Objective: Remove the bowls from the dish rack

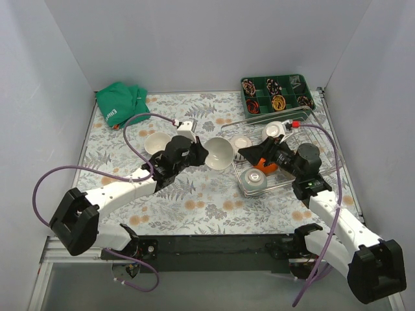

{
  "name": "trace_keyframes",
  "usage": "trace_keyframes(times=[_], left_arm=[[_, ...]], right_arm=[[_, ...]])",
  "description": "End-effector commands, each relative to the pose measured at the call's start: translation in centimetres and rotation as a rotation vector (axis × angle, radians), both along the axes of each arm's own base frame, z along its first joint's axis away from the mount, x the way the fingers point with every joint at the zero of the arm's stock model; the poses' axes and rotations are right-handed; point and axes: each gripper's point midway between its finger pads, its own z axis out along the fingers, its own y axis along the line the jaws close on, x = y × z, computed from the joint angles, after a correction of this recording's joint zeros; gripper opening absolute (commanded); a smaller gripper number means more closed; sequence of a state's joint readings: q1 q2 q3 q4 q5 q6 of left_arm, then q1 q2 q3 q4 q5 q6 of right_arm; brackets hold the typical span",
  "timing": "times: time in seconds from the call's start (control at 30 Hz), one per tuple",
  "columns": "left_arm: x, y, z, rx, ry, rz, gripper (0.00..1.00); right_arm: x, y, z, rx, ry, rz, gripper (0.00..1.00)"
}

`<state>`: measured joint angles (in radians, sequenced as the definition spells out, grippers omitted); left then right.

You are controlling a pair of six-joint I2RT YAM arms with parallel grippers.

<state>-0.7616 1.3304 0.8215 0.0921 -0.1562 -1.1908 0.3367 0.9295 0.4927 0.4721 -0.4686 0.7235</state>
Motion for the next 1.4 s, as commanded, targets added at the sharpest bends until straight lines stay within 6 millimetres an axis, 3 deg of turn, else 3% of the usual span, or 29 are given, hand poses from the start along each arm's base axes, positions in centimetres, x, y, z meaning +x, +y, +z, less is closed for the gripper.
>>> trace_keyframes(times=[0.0,0.23,0.3,0.53,0.9,1.37], left_arm=[[1.7,4.7,4.3,0.083,-0.071,0.149,0.00],[4.0,13.0,5.6,0.168,-0.033,0.337,0.00],[4.6,15.7,5.2,0.196,-0.005,0.405,0.00],[6.6,22.0,4.2,0.223,0.072,0.556,0.00],[9.7,24.0,-0.2,0.251,0.220,0.529,0.00],[10.5,24.5,-4.6,0.291,0.323,0.508,0.06]], right_arm=[[1.2,-1.8,1.2,-0.145,-0.108,-0.101,0.95],[1.0,-3.8,0.9,-0.277,-0.156,-0.174,0.95],[1.0,-4.1,0.5,-0.303,-0.158,-0.180,0.95],[0.7,-4.4,0.1,-0.332,-0.165,-0.179,0.95],[0.7,-4.6,-0.7,-0.374,-0.171,-0.173,0.95],[0.9,-4.5,-1.8,-0.399,-0.152,-0.156,0.95]])
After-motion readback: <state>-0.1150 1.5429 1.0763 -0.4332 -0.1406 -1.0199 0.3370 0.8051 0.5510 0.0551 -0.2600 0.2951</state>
